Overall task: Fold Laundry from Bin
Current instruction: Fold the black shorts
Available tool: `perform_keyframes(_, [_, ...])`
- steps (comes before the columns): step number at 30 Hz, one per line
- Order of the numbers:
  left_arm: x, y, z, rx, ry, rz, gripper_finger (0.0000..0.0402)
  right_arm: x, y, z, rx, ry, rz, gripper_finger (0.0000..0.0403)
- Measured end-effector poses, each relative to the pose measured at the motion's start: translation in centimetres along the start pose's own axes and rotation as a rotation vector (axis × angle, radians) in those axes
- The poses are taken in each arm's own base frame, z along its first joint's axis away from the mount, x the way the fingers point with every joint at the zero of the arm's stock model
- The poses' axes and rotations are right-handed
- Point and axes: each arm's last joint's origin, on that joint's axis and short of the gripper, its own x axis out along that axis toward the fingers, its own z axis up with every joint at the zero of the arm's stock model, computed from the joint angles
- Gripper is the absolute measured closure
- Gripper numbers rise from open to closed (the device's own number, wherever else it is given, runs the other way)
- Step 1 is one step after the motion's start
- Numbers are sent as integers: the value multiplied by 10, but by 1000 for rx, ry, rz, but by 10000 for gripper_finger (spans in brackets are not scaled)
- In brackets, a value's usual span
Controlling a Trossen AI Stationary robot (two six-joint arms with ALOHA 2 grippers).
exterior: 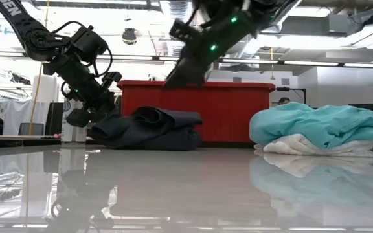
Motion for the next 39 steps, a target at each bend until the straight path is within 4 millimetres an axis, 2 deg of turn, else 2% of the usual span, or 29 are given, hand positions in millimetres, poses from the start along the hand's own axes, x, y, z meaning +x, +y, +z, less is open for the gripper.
perform_keyframes(3, [0, 1, 0, 24, 15, 6, 401, 12, 2, 13, 23, -5, 5, 154])
perform_keyframes(6, [0, 1, -1, 30, 33, 11, 401, 30, 7, 13, -14, 91, -45, 132])
perform_keyframes(9, [0, 2, -1, 35, 35, 24, 401, 42, 11, 13, -26, 157, -4, 123])
perform_keyframes(13, [0, 3, -1, 39, 37, 32, 401, 44, 11, 17, -12, 189, 60, 121])
perform_keyframes(16, [0, 3, -1, 41, 37, 37, 401, 48, 17, 8, -70, 240, 91, 121])
perform_keyframes(21, [0, 4, -1, 66, 43, 48, 401, 49, 4, 7, -41, 232, 69, 121])
perform_keyframes(28, [0, 4, -1, 70, 44, 48, 401, 63, -1, -7, -46, 252, 96, 121])
perform_keyframes(32, [0, 4, -1, 77, 48, 48, 401, 75, 8, -20, -118, 295, 124, 122])
perform_keyframes(34, [0, 5, -1, 79, 59, 49, 401, 78, 12, -22, -154, 309, 108, 132])
perform_keyframes(36, [0, 5, -2, 80, 75, 54, 401, 78, 15, -22, -174, 325, 91, 158])
perform_keyframes(39, [0, 6, -2, 127, 100, 59, 401, 75, 19, -20, -186, 329, 92, 235])
